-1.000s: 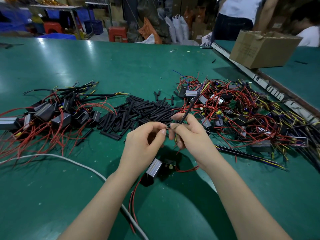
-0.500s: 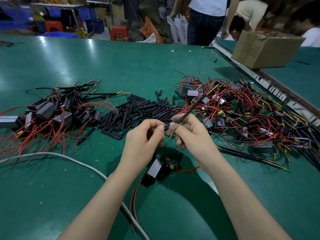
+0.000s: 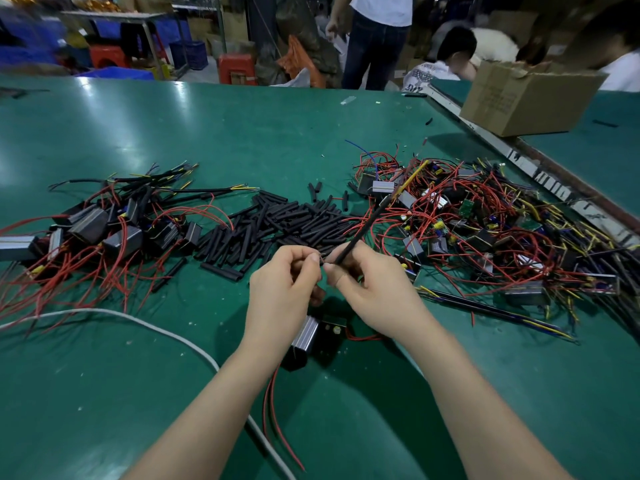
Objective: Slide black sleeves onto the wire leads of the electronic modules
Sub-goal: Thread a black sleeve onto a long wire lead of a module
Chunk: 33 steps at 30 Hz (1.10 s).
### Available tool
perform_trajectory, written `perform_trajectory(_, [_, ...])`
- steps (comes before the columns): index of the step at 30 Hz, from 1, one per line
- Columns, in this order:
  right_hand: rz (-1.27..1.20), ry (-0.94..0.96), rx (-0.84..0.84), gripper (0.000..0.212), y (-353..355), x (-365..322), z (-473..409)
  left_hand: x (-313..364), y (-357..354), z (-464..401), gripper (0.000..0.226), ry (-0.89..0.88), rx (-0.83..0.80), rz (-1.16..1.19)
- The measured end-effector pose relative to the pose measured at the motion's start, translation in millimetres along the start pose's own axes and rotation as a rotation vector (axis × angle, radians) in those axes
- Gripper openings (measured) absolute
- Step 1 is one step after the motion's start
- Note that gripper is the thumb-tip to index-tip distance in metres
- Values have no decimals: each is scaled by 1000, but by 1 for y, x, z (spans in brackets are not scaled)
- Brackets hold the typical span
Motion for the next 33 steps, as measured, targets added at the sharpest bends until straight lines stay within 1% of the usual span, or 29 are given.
perform_trajectory(3, [199,201,159,8,0,-6,2,0,-1,1,13,23,2,-38])
perform_trajectory(6, [264,386,268,7,1,-9,5,1,-3,1,12,60,-23,-48])
perform_trajectory(7, [274,430,295,11,1,-8,5,0,-3,1,13,70,-28,-50])
perform_trajectory(9, [270,509,326,16,2,-7,5,0,-2,-1,15,93,-41,-50])
perform_trajectory(12, [207,549,265,17,3,-2,3,-3,-2,-2,17,125,-94,-39])
perform_trajectory(14, [164,489,205,14,4,2,2,-4,-3,-2,18,125,-136,-55])
perform_trajectory(17, [158,314,131,6,6,6,-1,-4,-4,0,17,78,-192,-69])
perform_trajectory(19, [78,229,114,6,9,7,-2,-1,-3,0,12,-34,-238,-159])
perform_trajectory(20, [-3,156,92,11,10,7,-3,1,-3,-1,9,-117,-268,-252])
perform_trajectory(22, [-186,-42,16,22,13,9,-6,5,-3,-2,7,-265,-324,-391])
perform_trajectory(23, [-264,-124,-17,22,15,10,-7,7,-2,-2,7,-301,-346,-393])
perform_trajectory(26, [-475,-281,-105,19,22,13,-9,10,-1,0,10,-329,-394,-292])
perform_trajectory(28, [-576,-333,-156,18,24,14,-8,11,0,0,13,-309,-438,-207])
perform_trajectory(31, [-644,-315,-224,16,26,14,-7,14,-1,2,18,-275,-512,-89])
perform_trajectory(33, [-649,-280,-264,12,27,13,-6,15,-1,3,19,-263,-558,-34])
Point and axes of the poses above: each hand's wrist, its own z-axis away from the middle knuckle, its own y-axis out of the back of the hand, x = y × z, the point moved 3 cm from there along -z, towards the middle knuckle, and after that the axes turned 11 degrees about -y, right-handed, at the moved point
